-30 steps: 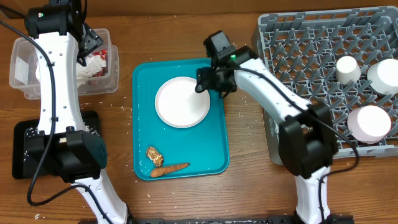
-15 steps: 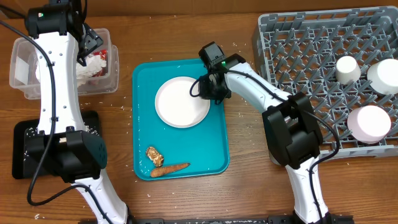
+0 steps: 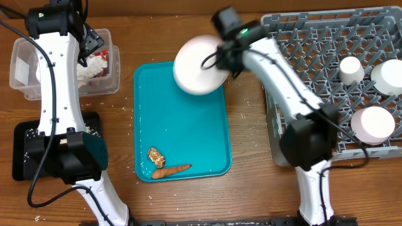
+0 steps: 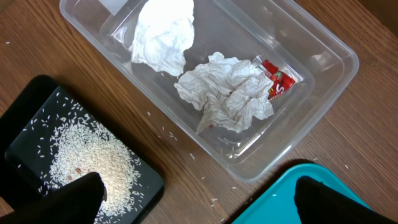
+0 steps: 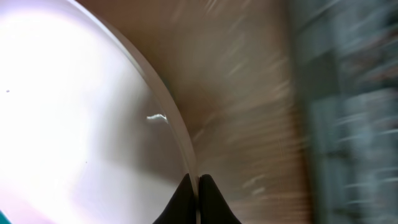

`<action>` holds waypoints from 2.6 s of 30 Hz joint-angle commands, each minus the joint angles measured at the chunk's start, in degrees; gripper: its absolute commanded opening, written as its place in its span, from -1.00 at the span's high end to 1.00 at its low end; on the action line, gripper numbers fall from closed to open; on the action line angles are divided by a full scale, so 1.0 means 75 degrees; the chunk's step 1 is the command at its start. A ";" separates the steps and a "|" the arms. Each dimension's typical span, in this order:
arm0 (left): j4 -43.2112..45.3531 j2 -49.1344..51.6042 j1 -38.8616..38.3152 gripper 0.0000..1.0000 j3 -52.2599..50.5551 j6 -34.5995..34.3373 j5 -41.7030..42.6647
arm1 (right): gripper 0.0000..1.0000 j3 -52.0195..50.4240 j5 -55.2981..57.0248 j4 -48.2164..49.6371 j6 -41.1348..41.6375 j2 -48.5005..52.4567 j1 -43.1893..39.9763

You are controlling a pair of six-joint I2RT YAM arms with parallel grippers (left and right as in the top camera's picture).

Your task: Sort waste into correct bins and load items into the dishwasher

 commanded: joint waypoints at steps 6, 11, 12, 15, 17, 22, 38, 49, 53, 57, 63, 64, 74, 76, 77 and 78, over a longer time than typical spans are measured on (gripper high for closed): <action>0.0003 -0.0157 -0.0015 -0.99 0.0064 -0.0079 0.0041 | 0.92 0.0533 0.5059 -0.0017 -0.0020 -0.0874 -0.1189; 0.0003 -0.0157 -0.0015 -1.00 0.0064 -0.0079 0.0041 | 0.92 -0.0052 0.5645 0.0280 -0.0050 -0.0857 -0.1880; 0.0003 -0.0157 -0.0015 -1.00 0.0064 -0.0079 0.0041 | 0.92 -0.0230 0.5761 0.0440 -0.0050 -0.0857 -0.1988; 0.0003 -0.0157 -0.0015 -1.00 0.0064 -0.0079 0.0041 | 0.92 -0.0828 0.6286 0.1049 -0.0050 -0.0854 -0.2221; 0.0003 -0.0157 -0.0015 -1.00 0.0064 -0.0079 0.0041 | 0.92 -0.1183 0.6508 0.1434 -0.0093 -0.0854 -0.2261; 0.0003 -0.0157 -0.0015 -0.99 0.0064 -0.0079 0.0041 | 0.92 -0.1944 0.6531 0.2340 -0.0656 -0.0851 -0.2259; 0.0003 -0.0157 -0.0015 -1.00 0.0064 -0.0079 0.0041 | 0.92 -0.2506 0.5785 0.2570 -0.0653 -0.0845 -0.2177; 0.0003 -0.0157 -0.0015 -1.00 0.0064 -0.0079 0.0041 | -1.00 -0.2157 0.4275 0.1743 -0.0554 -0.1600 -0.1463; 0.0003 -0.0157 -0.0015 -0.99 0.0064 -0.0079 0.0041 | -1.00 -0.2136 0.2349 0.1734 -0.0560 -0.2346 -0.1338; 0.0003 -0.0157 -0.0015 -0.99 0.0064 -0.0079 0.0041 | -1.00 -0.2136 -0.1128 0.1679 -0.0568 -0.3153 -0.1274; 0.0003 -0.0157 -0.0015 -1.00 0.0064 -0.0079 0.0041 | -1.00 -0.2183 -0.5394 0.1314 -0.0682 -0.3485 -0.1154; 0.0003 -0.0157 -0.0015 -1.00 0.0064 -0.0079 0.0041 | -1.00 -0.2244 -0.5458 0.1233 -0.0682 -0.3468 -0.1064; 0.0003 -0.0157 -0.0015 -1.00 0.0064 -0.0079 0.0041 | -1.00 -0.4112 -0.4721 0.1784 -0.1647 -0.3010 0.1393; 0.0003 -0.0157 -0.0015 -1.00 0.0064 -0.0079 0.0041 | -1.00 -0.4669 -0.4503 0.2483 -0.1655 -0.2871 0.2060; 0.0003 -0.0157 -0.0015 -1.00 0.0064 -0.0079 0.0041 | -1.00 -0.4829 -0.4470 0.2751 -0.1652 -0.2786 0.2288; 0.0003 -0.0157 -0.0015 -1.00 0.0064 -0.0079 0.0041 | -1.00 -0.4954 -0.4436 0.2964 -0.1649 -0.2748 0.2480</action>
